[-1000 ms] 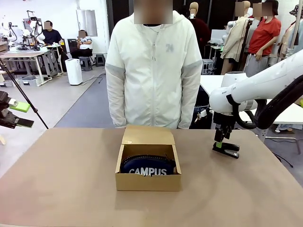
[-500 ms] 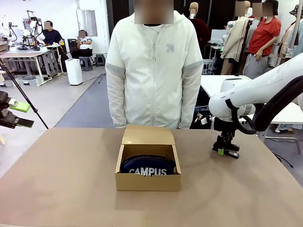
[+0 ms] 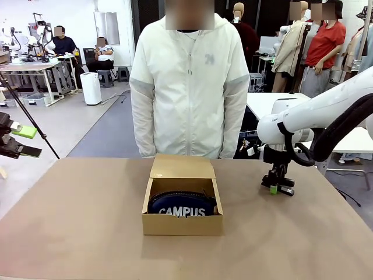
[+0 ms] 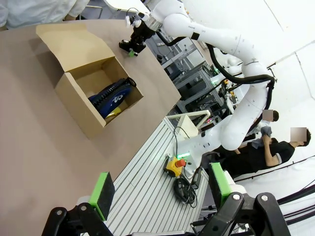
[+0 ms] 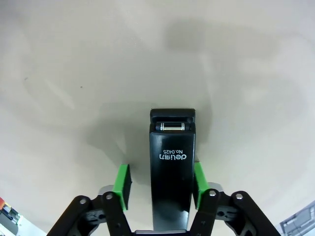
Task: Pack the items into the box.
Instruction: Pick up the item indicated by the person and place it inside the Mailer Box.
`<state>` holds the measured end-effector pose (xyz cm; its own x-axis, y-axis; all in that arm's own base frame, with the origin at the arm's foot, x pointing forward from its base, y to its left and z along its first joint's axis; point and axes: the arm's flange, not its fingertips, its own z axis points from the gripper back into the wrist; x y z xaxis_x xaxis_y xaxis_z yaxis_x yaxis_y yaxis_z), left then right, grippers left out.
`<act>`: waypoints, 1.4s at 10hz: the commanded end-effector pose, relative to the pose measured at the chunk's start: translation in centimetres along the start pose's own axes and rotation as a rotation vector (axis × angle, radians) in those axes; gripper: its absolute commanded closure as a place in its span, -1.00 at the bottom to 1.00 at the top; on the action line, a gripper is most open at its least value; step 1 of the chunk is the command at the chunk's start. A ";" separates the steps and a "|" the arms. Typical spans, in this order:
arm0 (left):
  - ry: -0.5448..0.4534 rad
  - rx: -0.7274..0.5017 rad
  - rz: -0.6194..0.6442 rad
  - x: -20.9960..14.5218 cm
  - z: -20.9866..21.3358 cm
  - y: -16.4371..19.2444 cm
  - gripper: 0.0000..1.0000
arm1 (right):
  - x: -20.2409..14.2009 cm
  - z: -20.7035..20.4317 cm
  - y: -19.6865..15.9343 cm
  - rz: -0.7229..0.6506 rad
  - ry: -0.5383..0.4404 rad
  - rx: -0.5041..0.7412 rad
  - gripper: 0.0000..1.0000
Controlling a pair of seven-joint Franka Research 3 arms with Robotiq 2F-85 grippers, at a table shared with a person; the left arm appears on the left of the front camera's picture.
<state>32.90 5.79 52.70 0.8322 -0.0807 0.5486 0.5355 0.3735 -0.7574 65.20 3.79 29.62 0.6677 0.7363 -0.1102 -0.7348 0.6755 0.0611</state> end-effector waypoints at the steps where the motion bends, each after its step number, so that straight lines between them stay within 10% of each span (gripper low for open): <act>1: 0.009 -0.005 -0.018 -0.2 0.3 0.1 -1.00 | 0.4 0.5 -0.7 0.014 0.001 0.026 1.00; 8: 0.009 -0.005 -0.018 -0.2 0.3 0.1 -1.00 | -0.1 2.1 0.1 -0.030 0.008 0.046 1.00; 14: 0.009 -0.005 -0.018 -0.2 0.3 0.1 -1.00 | -11.6 18.4 11.1 -0.384 -0.058 0.135 1.00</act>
<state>32.96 5.80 52.65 0.8326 -0.0812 0.5479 0.5352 0.3732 -0.7578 54.10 3.43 50.24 0.8666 0.4811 -0.1323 -0.4601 0.8731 0.1612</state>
